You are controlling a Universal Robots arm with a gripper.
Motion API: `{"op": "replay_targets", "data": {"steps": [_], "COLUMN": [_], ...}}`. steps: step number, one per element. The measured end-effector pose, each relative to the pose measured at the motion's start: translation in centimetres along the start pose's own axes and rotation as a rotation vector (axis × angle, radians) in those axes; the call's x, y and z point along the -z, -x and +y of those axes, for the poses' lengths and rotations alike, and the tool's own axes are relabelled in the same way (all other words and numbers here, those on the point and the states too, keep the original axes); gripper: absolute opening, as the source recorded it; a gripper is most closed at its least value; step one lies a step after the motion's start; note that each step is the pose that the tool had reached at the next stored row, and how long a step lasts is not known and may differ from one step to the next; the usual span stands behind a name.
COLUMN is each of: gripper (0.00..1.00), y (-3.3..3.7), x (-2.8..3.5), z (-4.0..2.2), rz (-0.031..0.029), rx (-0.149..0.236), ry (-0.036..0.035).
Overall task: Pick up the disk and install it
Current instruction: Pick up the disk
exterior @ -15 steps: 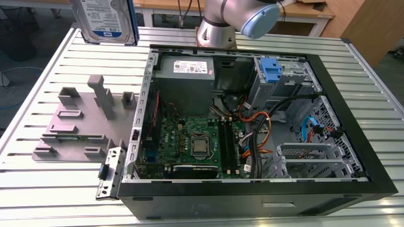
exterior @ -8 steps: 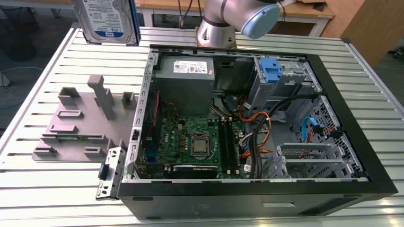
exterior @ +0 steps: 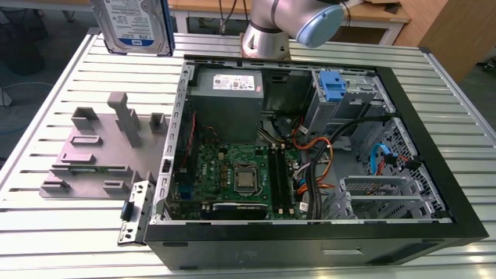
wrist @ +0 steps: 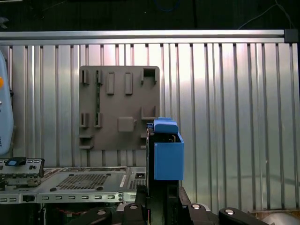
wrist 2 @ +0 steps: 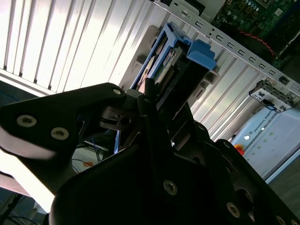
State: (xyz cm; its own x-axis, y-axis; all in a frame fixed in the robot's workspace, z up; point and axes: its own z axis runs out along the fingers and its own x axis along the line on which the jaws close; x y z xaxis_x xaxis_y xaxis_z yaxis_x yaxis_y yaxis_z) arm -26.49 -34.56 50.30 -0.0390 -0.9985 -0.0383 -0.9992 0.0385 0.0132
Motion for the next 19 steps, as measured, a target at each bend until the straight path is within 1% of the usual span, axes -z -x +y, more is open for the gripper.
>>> {"op": "replay_targets", "data": {"steps": [5,8,12,19], "gripper": [0.35,0.35,0.35,0.35], "y": [0.01,0.03,0.05,0.11], "x": [0.0,0.0,0.0,-0.01], "z": [-0.3,-0.7,-1.41,-2.89], "rz": [0.0,0.0,0.0,0.0], "rx": [0.0,0.0,0.0,0.0], "ry": [-0.0001,0.0,0.0,0.0]}}
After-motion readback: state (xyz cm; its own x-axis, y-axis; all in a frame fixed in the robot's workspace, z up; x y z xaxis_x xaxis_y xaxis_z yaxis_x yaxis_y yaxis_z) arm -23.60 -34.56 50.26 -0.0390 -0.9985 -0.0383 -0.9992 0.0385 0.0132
